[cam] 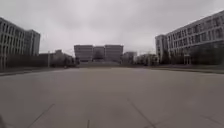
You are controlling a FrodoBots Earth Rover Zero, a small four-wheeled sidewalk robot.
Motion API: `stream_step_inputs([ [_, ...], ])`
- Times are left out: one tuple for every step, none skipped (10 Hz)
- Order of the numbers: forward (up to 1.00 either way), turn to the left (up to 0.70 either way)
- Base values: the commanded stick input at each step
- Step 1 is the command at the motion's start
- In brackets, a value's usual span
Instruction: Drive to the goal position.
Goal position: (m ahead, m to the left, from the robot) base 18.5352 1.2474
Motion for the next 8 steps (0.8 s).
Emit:
stream_step_inputs([
  [0.7, -0.21],
  [0.7, 0.0],
  [0.7, 0.0],
  [0.7, 0.0],
  [0.7, 0.0],
  [0.7, 0.0],
  [0.7, 0.0],
  [0.7, 0.0],
])
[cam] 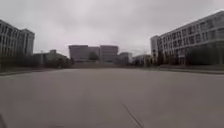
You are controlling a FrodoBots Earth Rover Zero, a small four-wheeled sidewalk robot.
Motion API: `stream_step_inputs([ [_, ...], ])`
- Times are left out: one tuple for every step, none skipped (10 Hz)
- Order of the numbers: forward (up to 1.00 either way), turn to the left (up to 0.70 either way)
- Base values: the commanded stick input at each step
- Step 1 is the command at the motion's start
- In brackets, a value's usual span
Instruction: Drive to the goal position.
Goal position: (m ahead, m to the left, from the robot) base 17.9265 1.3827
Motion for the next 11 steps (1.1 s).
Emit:
stream_step_inputs([
  [0.7, 0.0],
  [0.7, 0.0],
  [0.7, 0.0],
  [0.7, 0.0],
  [0.7, 0.0],
  [0.7, 0.0],
  [0.7, 0.0],
  [0.7, 0.0],
  [0.7, 0.0],
  [0.7, 0.0],
  [0.7, 0.0],
])
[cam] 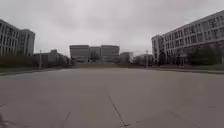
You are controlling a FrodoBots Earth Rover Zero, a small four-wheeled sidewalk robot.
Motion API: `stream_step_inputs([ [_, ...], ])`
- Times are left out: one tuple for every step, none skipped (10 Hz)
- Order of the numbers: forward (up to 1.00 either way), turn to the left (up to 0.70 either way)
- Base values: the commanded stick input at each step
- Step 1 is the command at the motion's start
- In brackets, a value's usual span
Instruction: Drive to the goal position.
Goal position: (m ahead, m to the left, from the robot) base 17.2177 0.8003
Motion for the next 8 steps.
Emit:
stream_step_inputs([
  [0.7, 0.0],
  [0.7, 0.0],
  [0.7, 0.0],
  [0.7, 0.0],
  [0.7, 0.0],
  [0.7, 0.0],
  [0.7, 0.0],
  [0.7, 0.0],
])
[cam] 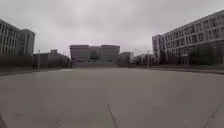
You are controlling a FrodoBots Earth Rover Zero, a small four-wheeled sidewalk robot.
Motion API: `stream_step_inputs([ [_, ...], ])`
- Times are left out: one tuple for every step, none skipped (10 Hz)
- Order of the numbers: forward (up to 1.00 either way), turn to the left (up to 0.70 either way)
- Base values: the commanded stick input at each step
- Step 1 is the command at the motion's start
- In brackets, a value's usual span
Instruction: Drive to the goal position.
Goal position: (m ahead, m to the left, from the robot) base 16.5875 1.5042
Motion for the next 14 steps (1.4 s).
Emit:
stream_step_inputs([
  [0.7, 0.0],
  [0.7, 0.0],
  [0.7, 0.0],
  [0.7, 0.0],
  [0.7, 0.0],
  [0.7, 0.0],
  [0.7, 0.0],
  [0.7, 0.0],
  [0.7, 0.0],
  [0.7, 0.0],
  [0.7, 0.0],
  [0.7, 0.0],
  [0.7, 0.0],
  [0.7, 0.0],
])
